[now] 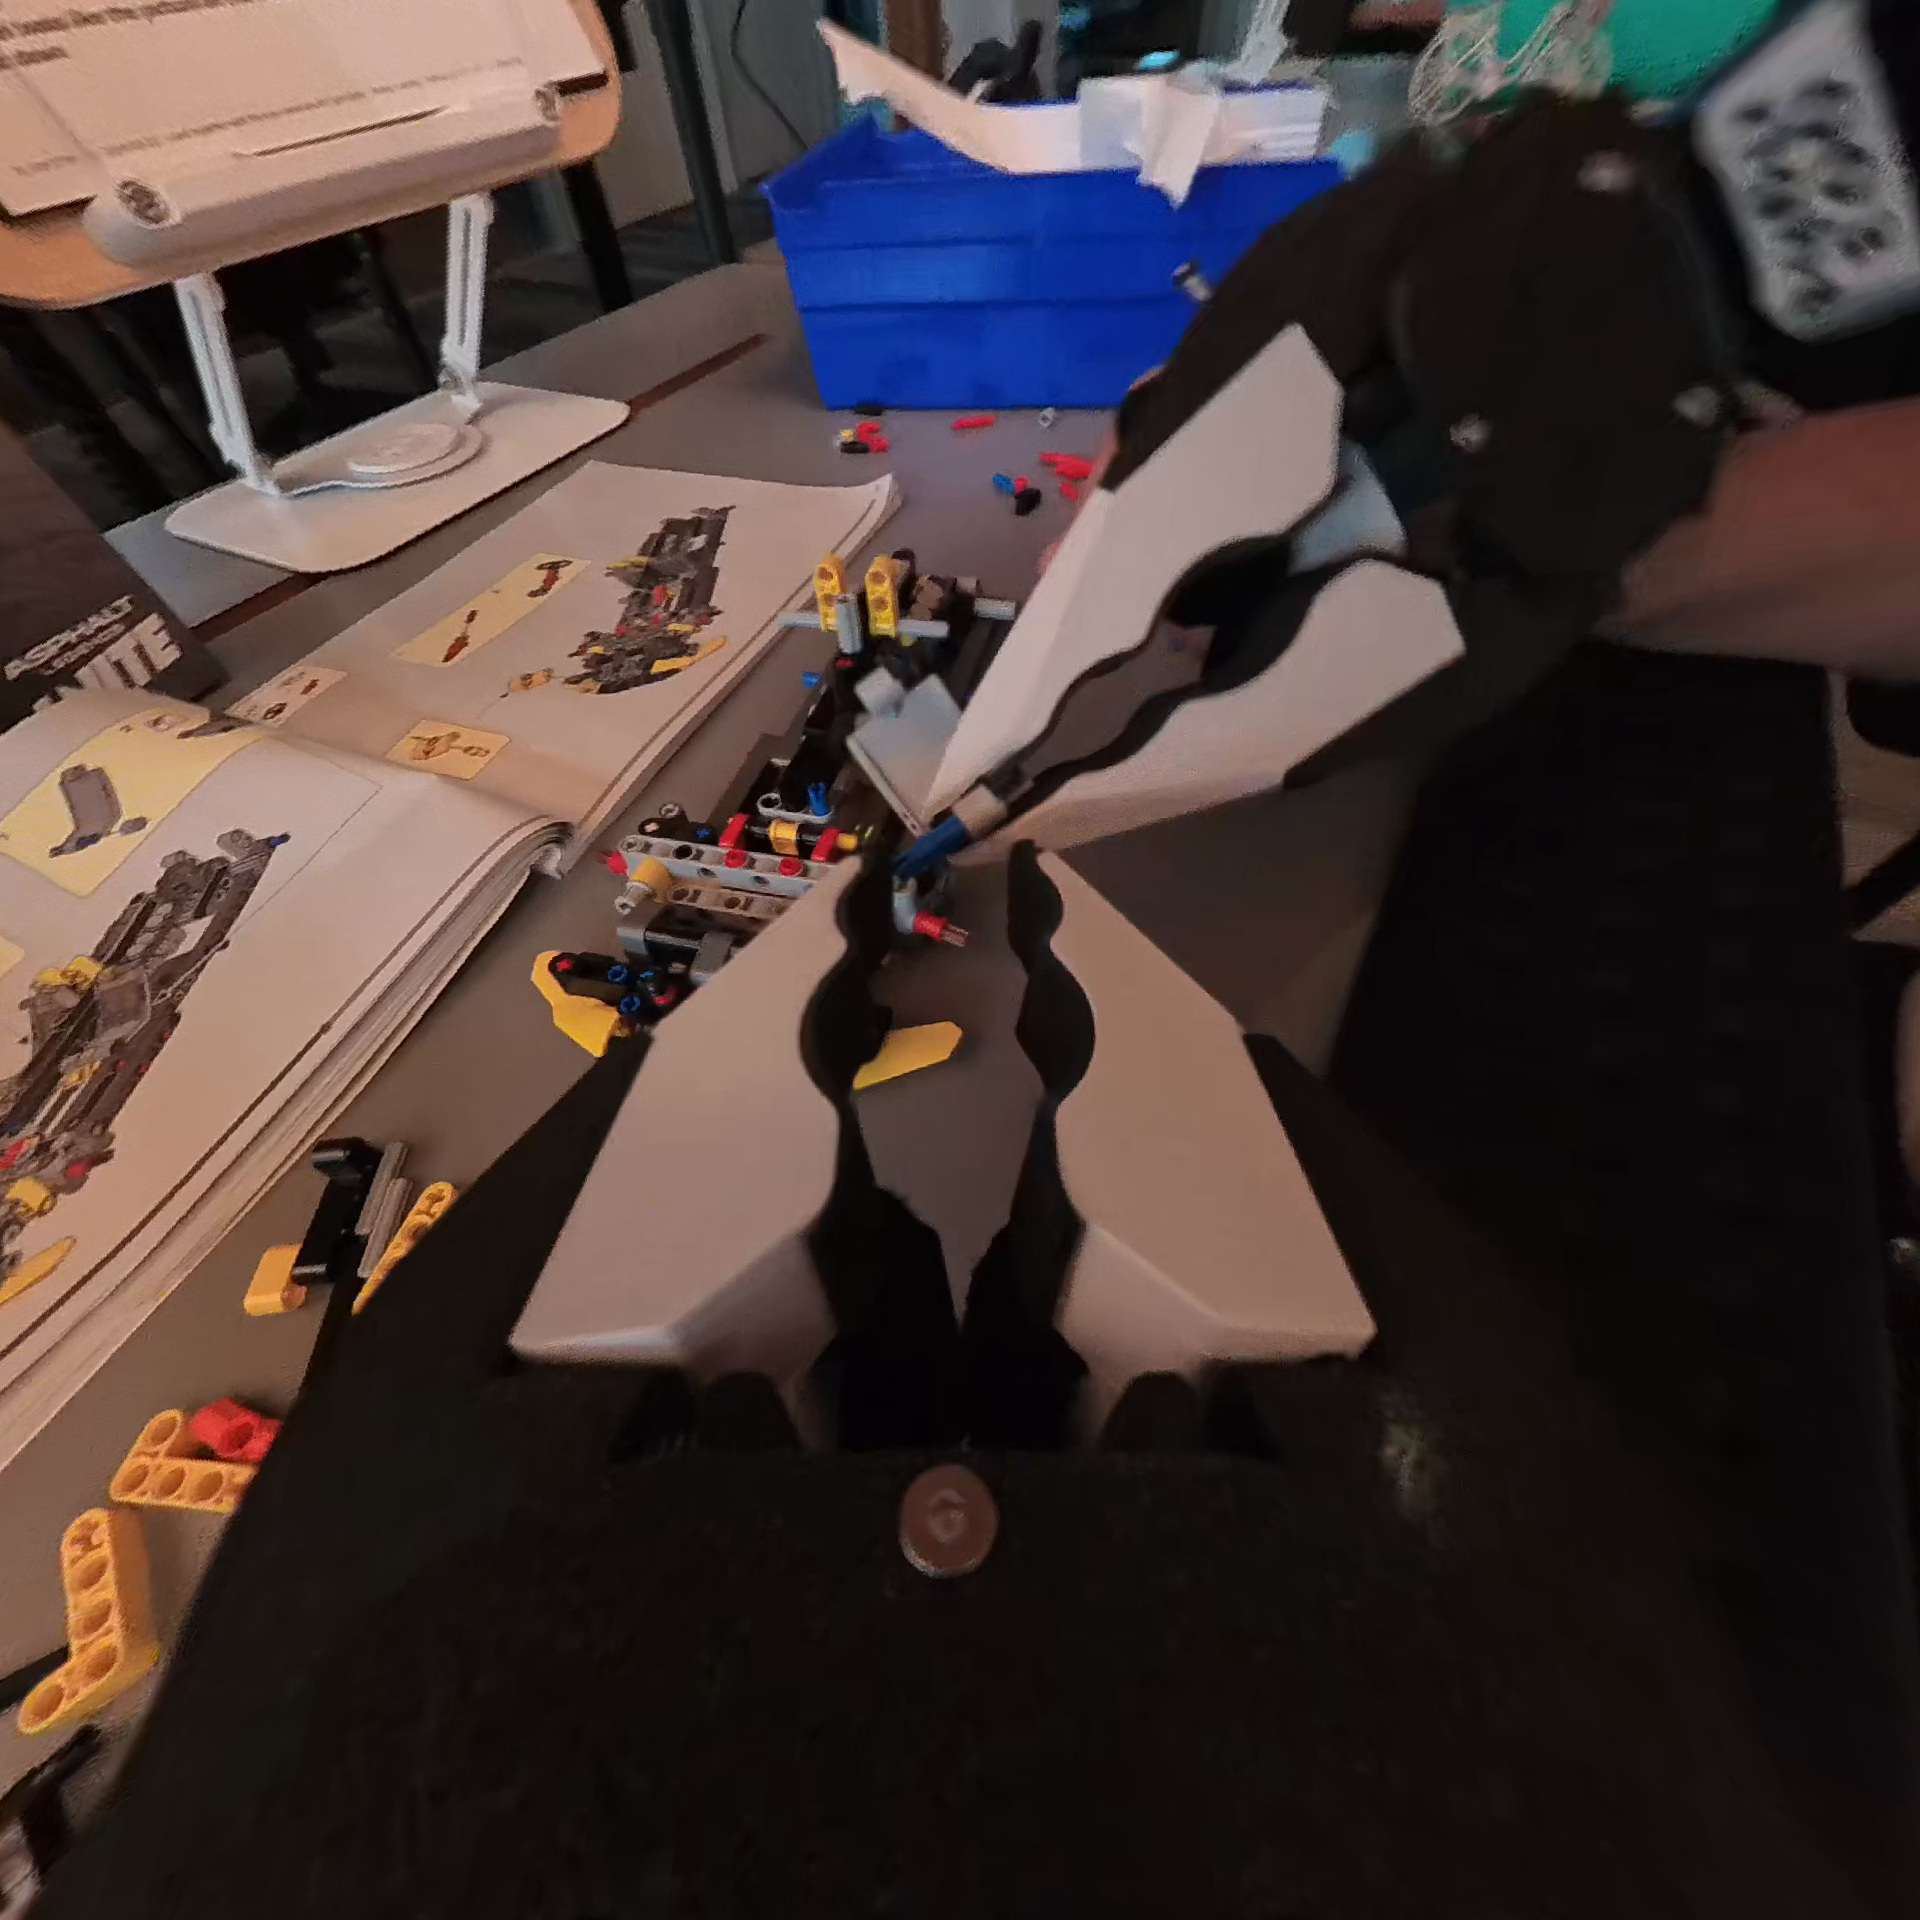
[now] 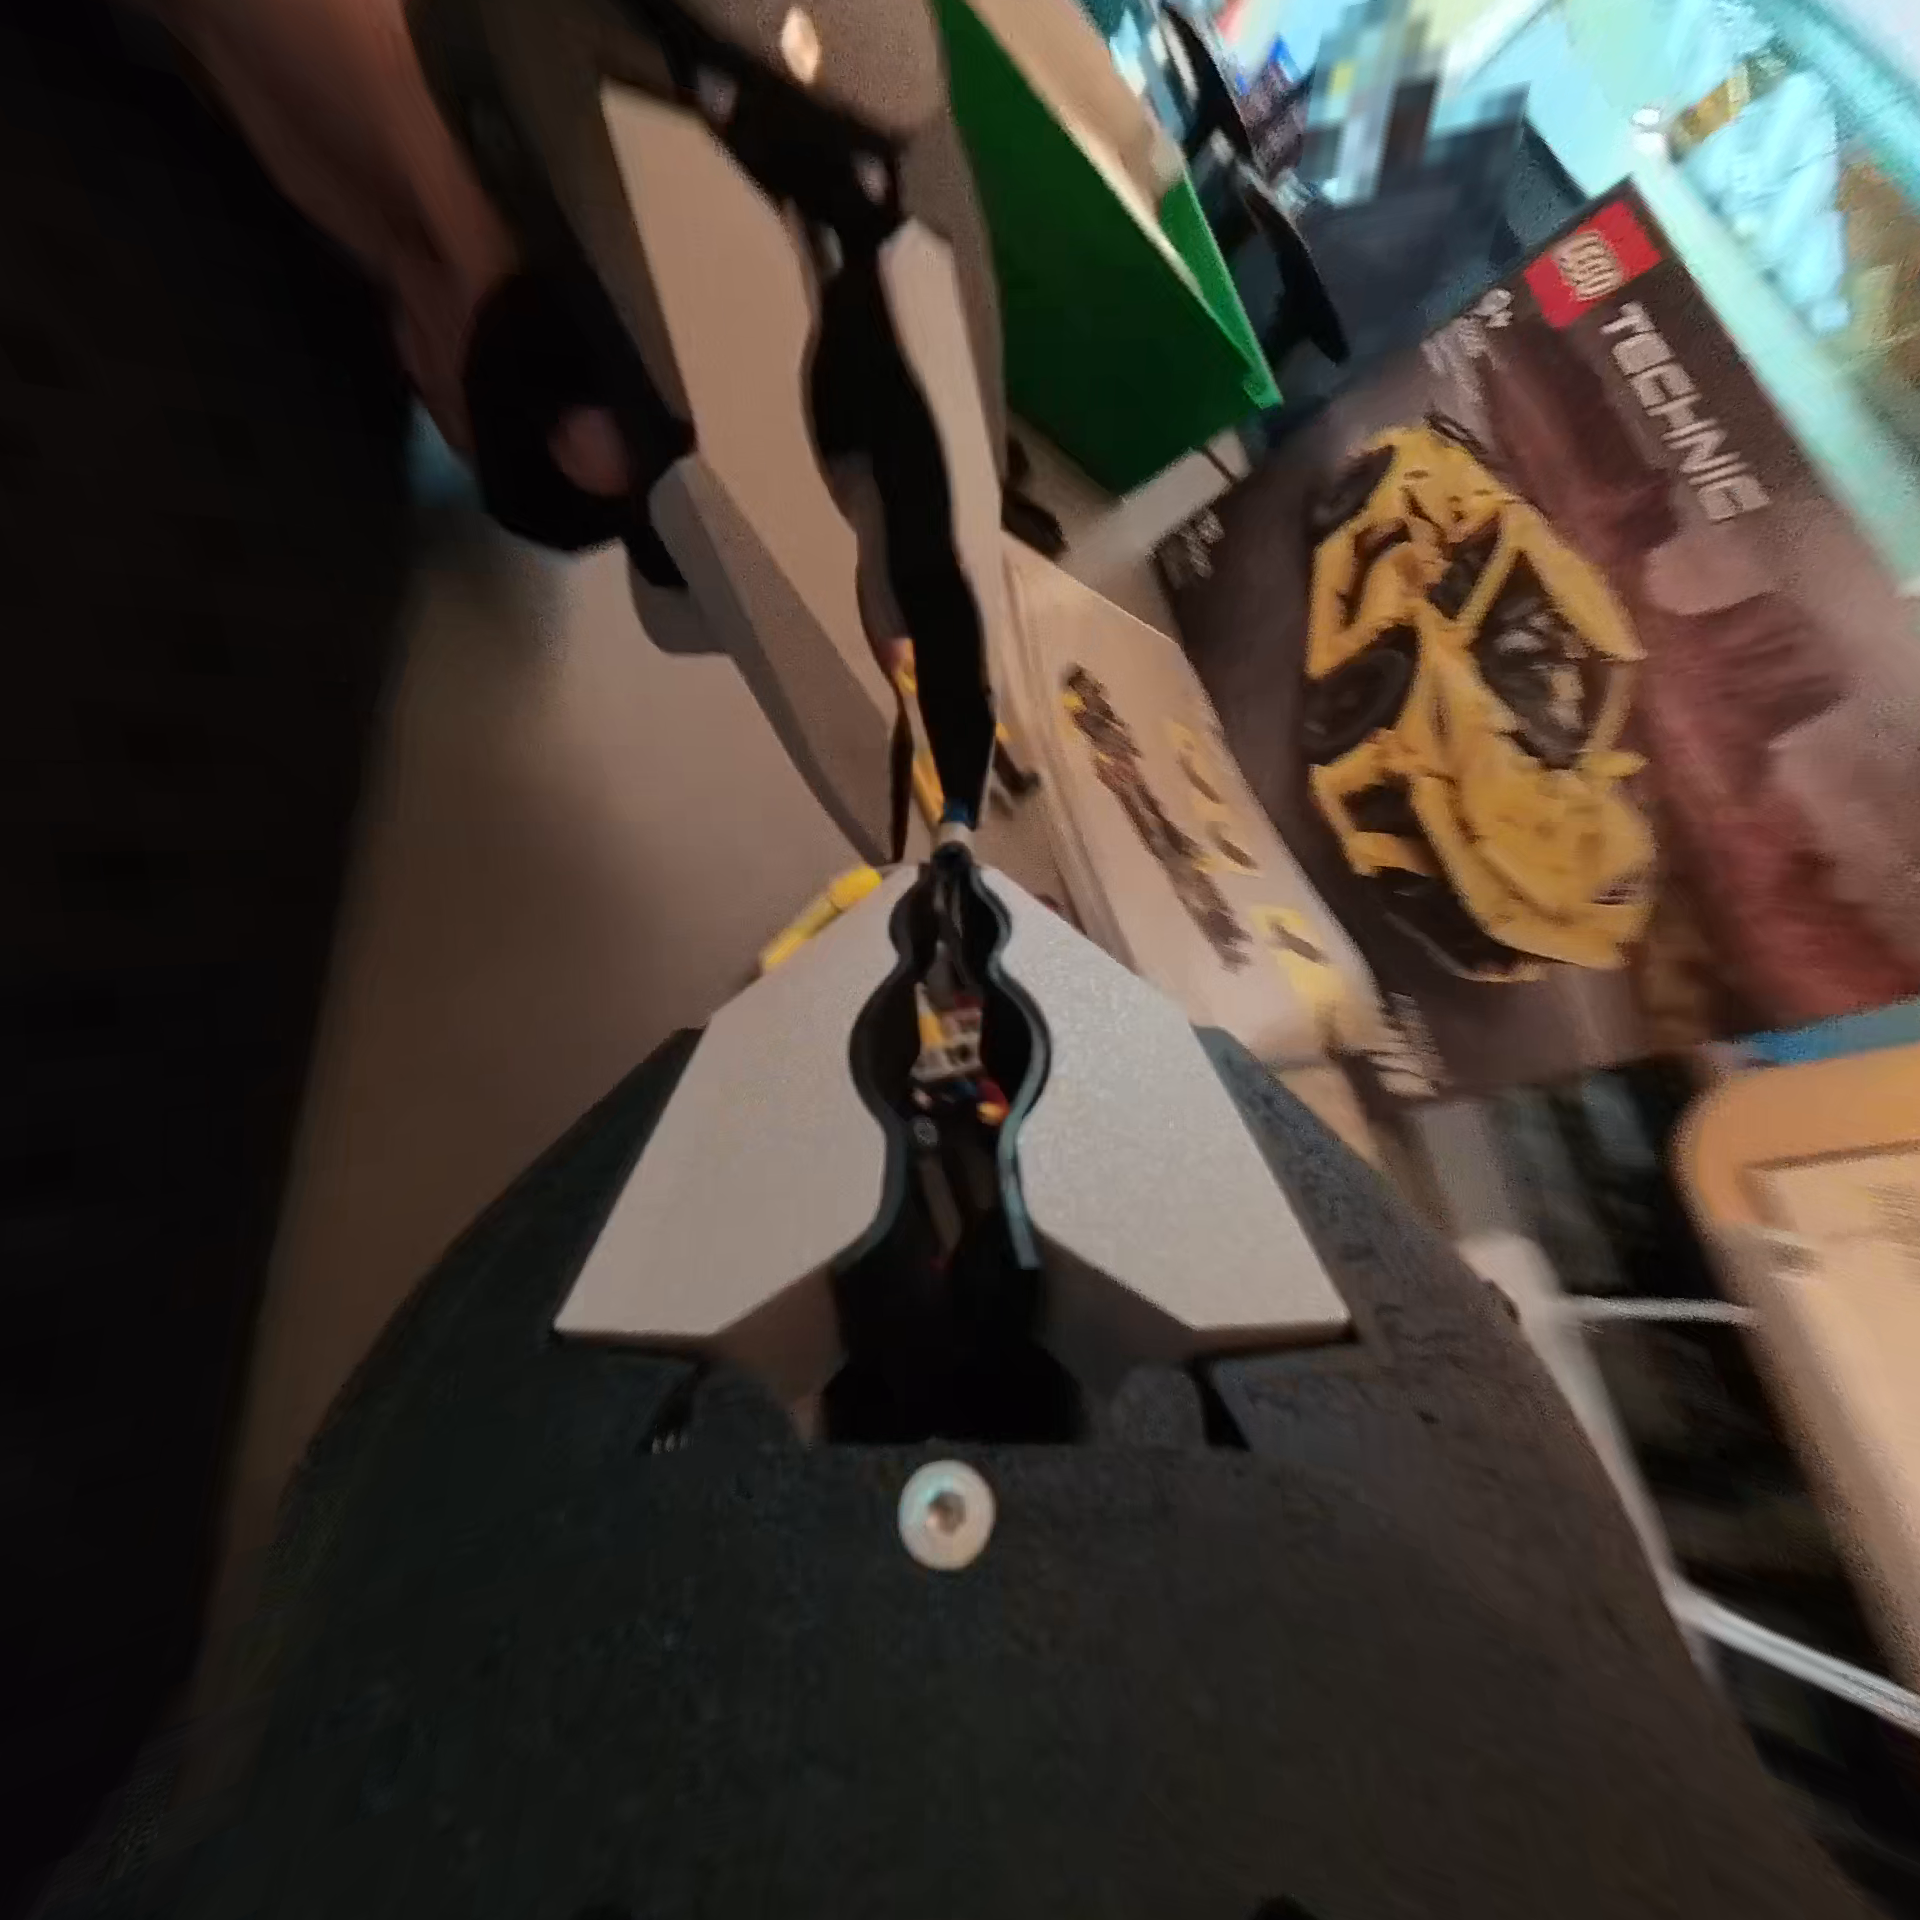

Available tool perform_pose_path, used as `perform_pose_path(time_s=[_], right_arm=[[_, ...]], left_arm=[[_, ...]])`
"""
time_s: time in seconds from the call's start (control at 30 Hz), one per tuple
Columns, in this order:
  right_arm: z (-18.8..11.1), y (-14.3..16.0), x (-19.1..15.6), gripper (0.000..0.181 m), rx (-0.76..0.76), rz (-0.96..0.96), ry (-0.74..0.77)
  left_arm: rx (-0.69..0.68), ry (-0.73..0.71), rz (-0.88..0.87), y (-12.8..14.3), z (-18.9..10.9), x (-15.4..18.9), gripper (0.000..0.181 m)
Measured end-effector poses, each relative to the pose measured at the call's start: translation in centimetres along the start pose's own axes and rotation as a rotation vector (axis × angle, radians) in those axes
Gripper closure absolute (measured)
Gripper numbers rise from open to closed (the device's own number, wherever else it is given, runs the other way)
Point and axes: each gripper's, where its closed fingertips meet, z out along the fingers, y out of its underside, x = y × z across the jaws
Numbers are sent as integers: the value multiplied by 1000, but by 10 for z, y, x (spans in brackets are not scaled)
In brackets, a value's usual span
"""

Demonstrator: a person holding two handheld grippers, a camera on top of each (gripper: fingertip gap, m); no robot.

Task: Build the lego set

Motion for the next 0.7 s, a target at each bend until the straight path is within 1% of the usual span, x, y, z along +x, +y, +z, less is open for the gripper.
perform_pose_path(time_s=[0.07, 0.1, 0.13, 0.17, 0.2, 0.23, 0.27, 0.3, 0.37, 0.4, 0.43, 0.53, 0.57, 0.7], right_arm=[[-10, -18, 1, 177, 189, 237, -152], [-17, -30, 3, 177, 296, 357, -231], [-25, -41, 5, 177, 390, 488, -329], [-30, -48, 6, 177, 462, 627, -430], [-34, -54, 5, 178, 521, 752, -536], [-38, -61, 4, 177, 574, 845, -632], [-40, -65, 6, 177, 611, 898, -669], [-41, -69, 8, 178, 649, 908, -671], [-44, -74, 8, 177, 703, 921, -698], [-46, -76, 9, 177, 723, 944, -718], [-46, -77, 13, 177, 736, 964, -723], [-45, -73, 18, 177, 724, 967, -705], [-44, -71, 20, 177, 717, 977, -691], [-42, -63, 24, 178, 689, 957, -643]], left_arm=[[109, 89, -47, -15, -13, 6, 168], [178, 128, -73, -24, -22, 8, 167], [225, 142, -91, -31, -28, 7, 162], [242, 156, -99, -33, -29, 9, 153], [230, 174, -80, -33, -27, 14, 144], [208, 160, -45, -31, -24, 16, 140], [193, 169, -9, -29, -21, 23, 140], [183, 188, 13, -28, -18, 29, 140], [196, 164, 18, -31, -16, 29, 149], [209, 144, 18, -33, -17, 26, 159], [231, 113, 21, -37, -19, 22, 163], [250, 55, 45, -39, -21, 17, 166], [250, 13, 71, -39, -21, 13, 172], [243, -150, 212, -40, -22, 4, 178]])
